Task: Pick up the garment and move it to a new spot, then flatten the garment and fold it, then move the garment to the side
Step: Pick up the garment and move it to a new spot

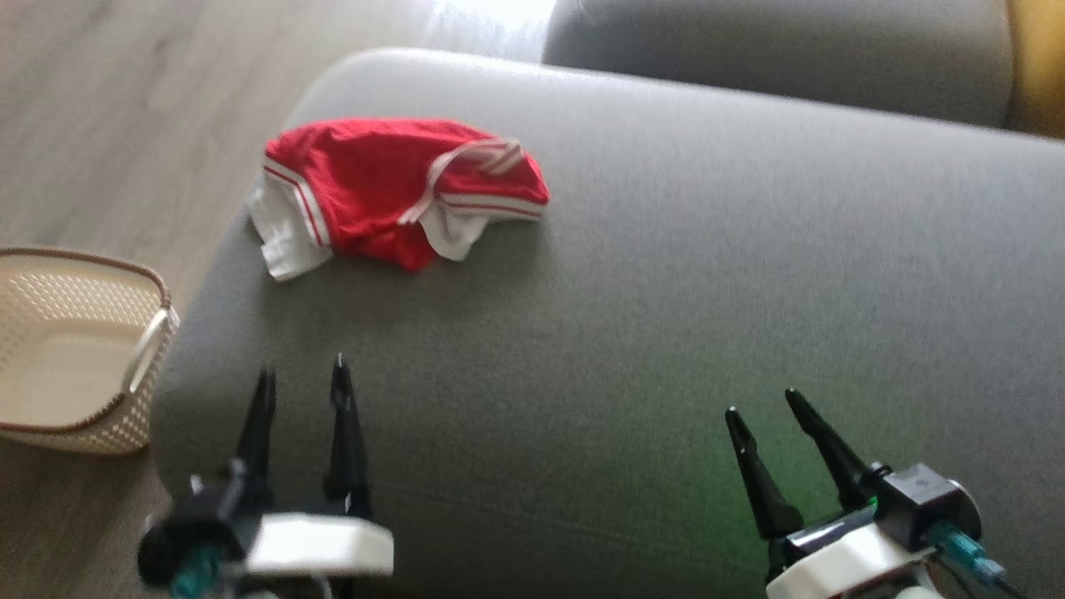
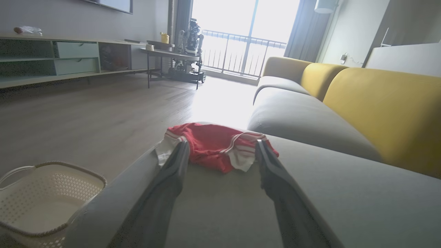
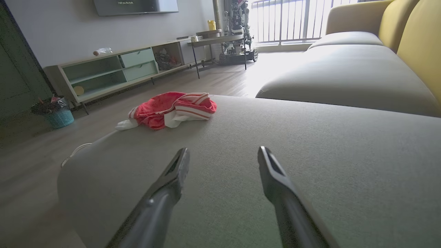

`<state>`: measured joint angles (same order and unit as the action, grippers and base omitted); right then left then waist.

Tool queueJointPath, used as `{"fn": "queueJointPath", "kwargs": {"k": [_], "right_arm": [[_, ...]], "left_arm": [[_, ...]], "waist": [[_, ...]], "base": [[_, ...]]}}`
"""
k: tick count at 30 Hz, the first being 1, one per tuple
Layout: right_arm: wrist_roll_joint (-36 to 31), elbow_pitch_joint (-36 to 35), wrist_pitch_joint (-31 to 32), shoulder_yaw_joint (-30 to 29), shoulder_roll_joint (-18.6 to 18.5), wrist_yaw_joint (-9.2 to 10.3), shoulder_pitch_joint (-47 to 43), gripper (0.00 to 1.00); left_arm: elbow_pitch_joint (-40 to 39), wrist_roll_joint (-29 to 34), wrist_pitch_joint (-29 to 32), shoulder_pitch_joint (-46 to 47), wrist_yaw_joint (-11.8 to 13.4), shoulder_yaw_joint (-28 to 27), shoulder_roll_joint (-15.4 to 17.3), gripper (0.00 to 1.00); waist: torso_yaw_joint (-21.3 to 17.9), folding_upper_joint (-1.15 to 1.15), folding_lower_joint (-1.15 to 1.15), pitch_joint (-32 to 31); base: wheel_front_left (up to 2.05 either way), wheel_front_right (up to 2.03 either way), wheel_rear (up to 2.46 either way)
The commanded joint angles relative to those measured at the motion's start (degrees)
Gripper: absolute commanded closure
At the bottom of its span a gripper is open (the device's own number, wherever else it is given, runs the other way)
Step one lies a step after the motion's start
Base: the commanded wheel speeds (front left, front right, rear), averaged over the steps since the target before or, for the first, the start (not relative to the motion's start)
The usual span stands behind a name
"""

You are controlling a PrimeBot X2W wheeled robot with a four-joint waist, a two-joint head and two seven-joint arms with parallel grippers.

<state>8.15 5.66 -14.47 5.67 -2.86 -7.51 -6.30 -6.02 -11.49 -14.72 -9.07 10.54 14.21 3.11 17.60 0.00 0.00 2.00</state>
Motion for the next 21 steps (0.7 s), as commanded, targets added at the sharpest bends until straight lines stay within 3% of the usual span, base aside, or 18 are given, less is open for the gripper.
{"fn": "queueJointPath", "kwargs": {"k": [1, 6, 11, 21], "right_arm": [[-0.4, -2.2, -0.5, 0.9, 0.0, 0.02, 3.2, 0.0], [-2.4, -2.9, -0.5, 0.2, 0.0, 0.02, 5.3, 0.0], [-4.6, -3.8, -0.5, 0.3, 0.0, 0.02, 8.1, 0.0], [-7.3, -5.8, -0.5, 0.8, -1.5, 0.02, 15.4, 0.0]], "left_arm": [[-2.4, -0.5, -0.3, 4.2, -0.4, -1.8, -0.2, 0.0], [0.3, -2.2, -0.3, 12.4, -4.5, -3.4, -0.2, 0.0], [8.8, -2.9, -0.3, 24.6, -9.1, -6.1, 0.6, 0.0], [29.4, -9.7, 4.4, 47.1, -11.9, -10.9, 1.9, 0.0]], "waist": [[-1.0, 0.0, 0.0, 2.1], [-2.2, 0.0, 0.0, 7.7], [-3.7, 0.0, 0.0, 13.1], [-7.2, 0.0, 0.0, 22.4]], "base": [[0.0, 0.0, 0.0], [0.0, 0.0, 0.0], [0.0, 0.0, 0.0], [0.0, 0.0, 0.0]]}}
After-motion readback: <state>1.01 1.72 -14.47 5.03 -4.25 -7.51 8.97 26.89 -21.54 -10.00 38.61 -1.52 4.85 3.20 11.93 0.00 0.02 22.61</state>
